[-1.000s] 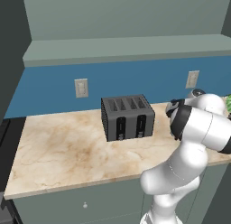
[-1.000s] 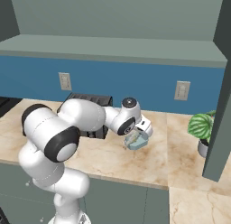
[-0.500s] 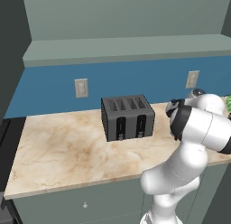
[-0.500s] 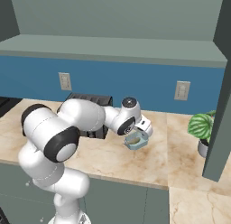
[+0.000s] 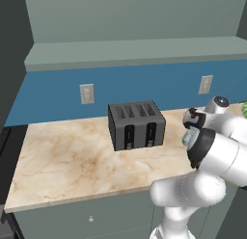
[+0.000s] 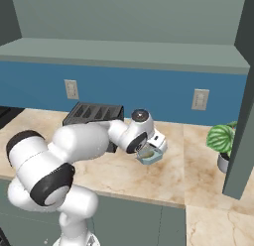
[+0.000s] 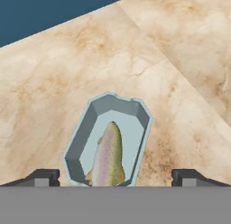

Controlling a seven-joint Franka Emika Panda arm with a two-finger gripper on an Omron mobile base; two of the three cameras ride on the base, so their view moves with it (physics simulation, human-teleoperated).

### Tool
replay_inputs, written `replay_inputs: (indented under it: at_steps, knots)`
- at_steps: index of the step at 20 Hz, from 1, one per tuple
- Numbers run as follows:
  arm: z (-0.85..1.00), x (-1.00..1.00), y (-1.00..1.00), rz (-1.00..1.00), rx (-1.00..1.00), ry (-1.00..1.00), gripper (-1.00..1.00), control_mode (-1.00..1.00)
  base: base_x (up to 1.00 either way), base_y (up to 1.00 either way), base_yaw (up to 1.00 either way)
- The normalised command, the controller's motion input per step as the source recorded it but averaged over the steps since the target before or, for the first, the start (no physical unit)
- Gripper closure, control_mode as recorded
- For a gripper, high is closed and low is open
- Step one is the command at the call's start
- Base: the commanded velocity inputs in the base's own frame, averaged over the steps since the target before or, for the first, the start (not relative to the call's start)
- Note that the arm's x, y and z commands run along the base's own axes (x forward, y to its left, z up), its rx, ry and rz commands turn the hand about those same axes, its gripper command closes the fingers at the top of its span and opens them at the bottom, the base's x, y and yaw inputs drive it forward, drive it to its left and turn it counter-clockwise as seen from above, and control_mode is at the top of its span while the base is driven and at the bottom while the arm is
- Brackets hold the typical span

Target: Retrieve the tupperware from the cabinet, then place the raw meat into the tupperware to avoid contamination.

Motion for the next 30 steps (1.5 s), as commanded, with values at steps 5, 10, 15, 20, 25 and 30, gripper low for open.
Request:
replay_inputs:
  at_steps: [5, 10, 15, 20, 25, 30]
  knots:
    - [-0.05, -0.72, 0.14, 0.03, -0.09, -0.04, -1.00, -1.00, 0.00, 0.00, 0.00]
    - [-0.06, -0.73, 0.16, 0.04, -0.10, -0.07, -1.00, -1.00, 0.00, 0.00, 0.00]
    - [-0.04, -0.81, 0.15, 0.06, -0.10, -0.11, -1.00, -1.00, 0.00, 0.00, 0.00]
    - [-0.02, -0.83, 0.09, 0.10, -0.08, -0.17, -1.00, -1.00, 0.00, 0.00, 0.00]
    - [0.11, -0.74, 0.10, 0.10, -0.03, -0.21, -1.00, -1.00, 0.00, 0.00, 0.00]
    - [0.35, -0.68, 0.17, 0.10, -0.02, -0.19, -1.00, -1.00, 0.00, 0.00, 0.00]
